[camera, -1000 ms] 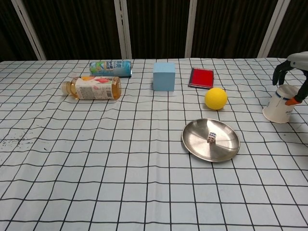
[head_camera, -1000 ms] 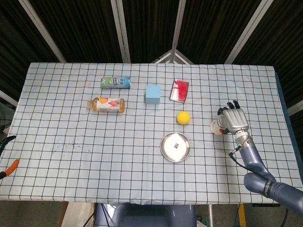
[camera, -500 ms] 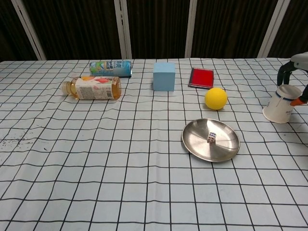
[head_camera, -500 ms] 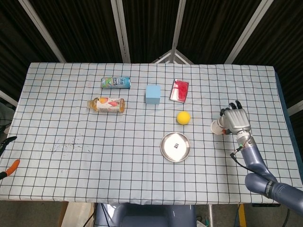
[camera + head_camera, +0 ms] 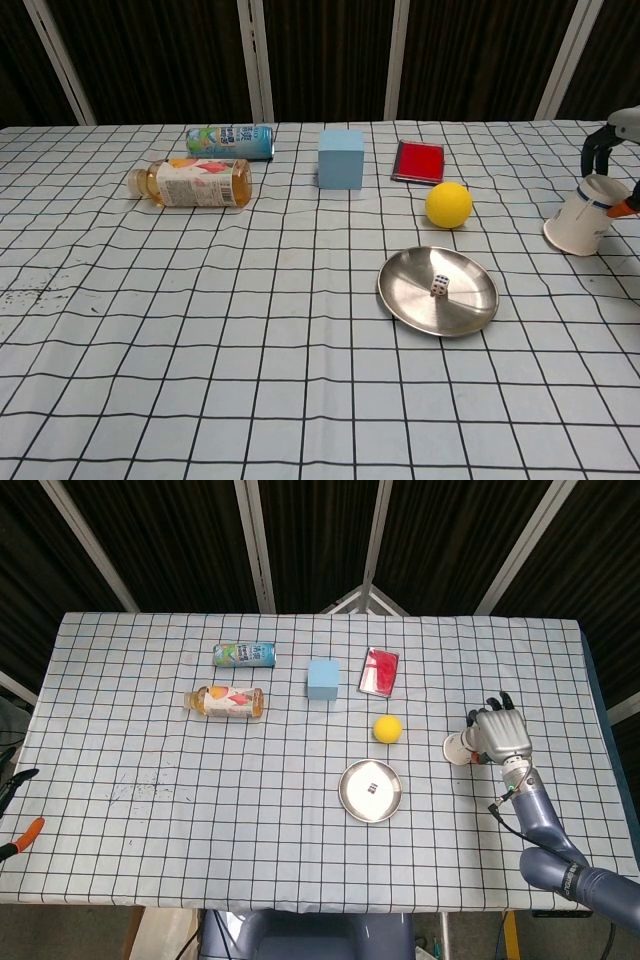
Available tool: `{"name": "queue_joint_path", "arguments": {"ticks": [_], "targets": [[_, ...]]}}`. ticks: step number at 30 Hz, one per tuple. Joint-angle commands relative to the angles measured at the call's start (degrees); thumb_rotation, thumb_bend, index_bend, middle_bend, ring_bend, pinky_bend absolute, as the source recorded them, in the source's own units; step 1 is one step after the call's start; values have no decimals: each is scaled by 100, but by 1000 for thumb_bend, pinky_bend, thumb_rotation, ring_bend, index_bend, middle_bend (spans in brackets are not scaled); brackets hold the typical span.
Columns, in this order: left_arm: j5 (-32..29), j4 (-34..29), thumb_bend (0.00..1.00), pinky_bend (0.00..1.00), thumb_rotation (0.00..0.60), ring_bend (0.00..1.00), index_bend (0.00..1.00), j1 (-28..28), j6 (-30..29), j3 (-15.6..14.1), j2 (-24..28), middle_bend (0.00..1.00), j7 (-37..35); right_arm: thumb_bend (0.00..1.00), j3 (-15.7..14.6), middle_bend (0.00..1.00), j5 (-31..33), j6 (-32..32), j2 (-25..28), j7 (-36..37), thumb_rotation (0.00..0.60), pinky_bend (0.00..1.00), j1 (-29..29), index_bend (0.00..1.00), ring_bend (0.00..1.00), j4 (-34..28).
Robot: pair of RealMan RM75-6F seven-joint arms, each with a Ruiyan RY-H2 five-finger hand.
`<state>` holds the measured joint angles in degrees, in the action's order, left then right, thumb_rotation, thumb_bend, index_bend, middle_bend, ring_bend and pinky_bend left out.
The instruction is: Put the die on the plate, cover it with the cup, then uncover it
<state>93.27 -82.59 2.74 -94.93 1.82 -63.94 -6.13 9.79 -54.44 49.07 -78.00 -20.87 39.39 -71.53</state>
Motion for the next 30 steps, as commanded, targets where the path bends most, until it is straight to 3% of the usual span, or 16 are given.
{"name": "queue_joint_path", "arguments": {"ticks": [1,8,14,21,30], "targets": [[-1,1,385,23,600,0,213,2,6,-2,2,0,-5,190,-2,426,3,2,12,-22,600,0,7,426,163,-17],[0,-2,385,23,600,0,213,9,18,-4,-4,0,13,197,-38,447,-26,-4,99,-128,600,0,30,479,182,-127],[0,-14,385,23,600,0,214,10,27,-9,10,0,-11,337,-30,463,-107,88,337,-374,600,0,108,536,193,-555],[5,14,385,23,600,0,214,-10,-28,-6,49,0,-157,463,-6,468,81,96,803,-829,600,0,259,553,202,-1503],[26,50,385,24,600,0,214,-19,-65,-10,92,0,-323,471,-35,469,211,323,1292,-1400,600,0,399,553,201,-2837]]}}
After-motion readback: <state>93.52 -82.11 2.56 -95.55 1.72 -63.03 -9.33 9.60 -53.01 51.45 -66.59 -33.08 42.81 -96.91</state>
